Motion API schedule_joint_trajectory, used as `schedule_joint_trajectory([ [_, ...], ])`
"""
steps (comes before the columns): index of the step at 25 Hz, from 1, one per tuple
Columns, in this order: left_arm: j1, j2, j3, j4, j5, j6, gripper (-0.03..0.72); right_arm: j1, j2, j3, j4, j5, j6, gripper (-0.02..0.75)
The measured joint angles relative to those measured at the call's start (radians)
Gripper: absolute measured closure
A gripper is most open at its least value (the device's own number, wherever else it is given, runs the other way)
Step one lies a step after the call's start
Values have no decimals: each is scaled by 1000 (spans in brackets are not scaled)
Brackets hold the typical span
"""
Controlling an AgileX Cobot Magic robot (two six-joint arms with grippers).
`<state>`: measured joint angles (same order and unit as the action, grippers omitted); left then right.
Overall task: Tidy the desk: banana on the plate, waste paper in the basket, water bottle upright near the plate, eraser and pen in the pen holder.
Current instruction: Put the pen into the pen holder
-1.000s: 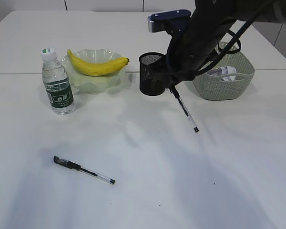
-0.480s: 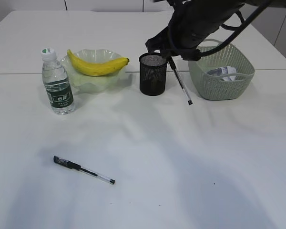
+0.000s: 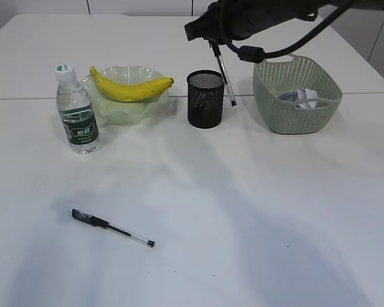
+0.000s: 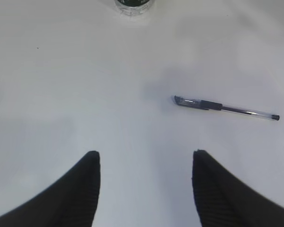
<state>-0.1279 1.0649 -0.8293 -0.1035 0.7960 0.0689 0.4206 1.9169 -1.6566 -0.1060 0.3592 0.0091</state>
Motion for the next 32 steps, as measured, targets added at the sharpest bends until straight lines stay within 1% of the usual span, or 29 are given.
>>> schedule_joint_trajectory([
  [11, 0, 0, 0, 0, 0, 0, 253, -50, 46, 2, -4, -247, 0, 677],
  [22, 0, 0, 0, 0, 0, 0, 253, -56, 126, 2, -8, -486, 0, 677],
  [32, 0, 0, 0, -2, 2, 0, 253, -82, 233, 3, -8, -680, 0, 678],
])
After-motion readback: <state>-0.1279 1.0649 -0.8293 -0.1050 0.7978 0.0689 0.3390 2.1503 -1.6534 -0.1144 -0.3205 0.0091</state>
